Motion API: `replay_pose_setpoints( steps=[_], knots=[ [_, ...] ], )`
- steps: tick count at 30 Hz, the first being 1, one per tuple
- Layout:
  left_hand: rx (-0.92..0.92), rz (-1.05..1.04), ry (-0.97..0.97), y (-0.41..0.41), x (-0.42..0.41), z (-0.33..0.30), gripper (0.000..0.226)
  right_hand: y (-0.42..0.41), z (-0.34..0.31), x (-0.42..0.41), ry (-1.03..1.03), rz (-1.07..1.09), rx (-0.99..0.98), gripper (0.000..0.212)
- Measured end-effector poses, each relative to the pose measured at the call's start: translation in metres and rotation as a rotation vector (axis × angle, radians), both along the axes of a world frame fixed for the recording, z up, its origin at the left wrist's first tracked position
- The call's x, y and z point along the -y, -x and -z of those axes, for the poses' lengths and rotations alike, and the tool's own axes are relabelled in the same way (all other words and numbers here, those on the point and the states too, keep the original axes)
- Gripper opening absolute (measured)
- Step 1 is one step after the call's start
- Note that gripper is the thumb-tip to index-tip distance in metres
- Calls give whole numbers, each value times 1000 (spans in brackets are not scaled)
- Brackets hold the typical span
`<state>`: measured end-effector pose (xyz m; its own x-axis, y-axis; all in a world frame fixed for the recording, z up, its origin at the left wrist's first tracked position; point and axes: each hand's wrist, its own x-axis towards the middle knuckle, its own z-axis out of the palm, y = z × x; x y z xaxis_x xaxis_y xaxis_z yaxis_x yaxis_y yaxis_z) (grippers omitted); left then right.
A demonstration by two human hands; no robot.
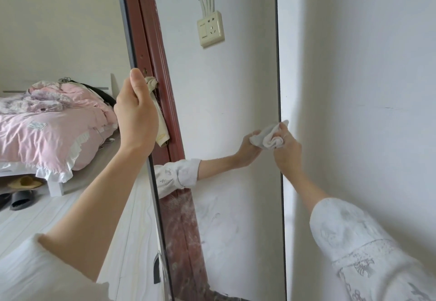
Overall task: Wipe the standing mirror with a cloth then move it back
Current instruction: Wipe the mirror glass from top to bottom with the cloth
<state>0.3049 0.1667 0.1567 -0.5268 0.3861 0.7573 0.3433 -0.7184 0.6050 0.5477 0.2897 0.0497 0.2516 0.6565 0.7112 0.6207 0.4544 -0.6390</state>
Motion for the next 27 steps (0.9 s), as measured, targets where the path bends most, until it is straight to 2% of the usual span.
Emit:
replay_pose_setpoints(
  steps=[2,5,8,11,15,18,23,27],
  knots=[
    [-58,-125,69,32,19,2,44,-3,43,8,95,14,-4,50],
    [-117,-126,48,26,19,2,42,-5,100,23,282,-20,-62,31],
    [-113,-156,92,21,15,2,42,-5,118,31,348,-27,-112,21],
    [-106,-126,78,23,16,3,41,-7,90,21,267,28,-69,26],
    [-108,-142,96,22,13,3,41,1,19,5,104,5,-41,42],
    [-102,-120,94,23,15,3,41,12,-3,3,68,-16,-20,39],
    [-109,-138,108,26,14,3,41,8,74,12,161,-23,42,69],
    [-109,-136,118,25,14,3,41,-5,144,26,397,-87,72,70]
  ],
)
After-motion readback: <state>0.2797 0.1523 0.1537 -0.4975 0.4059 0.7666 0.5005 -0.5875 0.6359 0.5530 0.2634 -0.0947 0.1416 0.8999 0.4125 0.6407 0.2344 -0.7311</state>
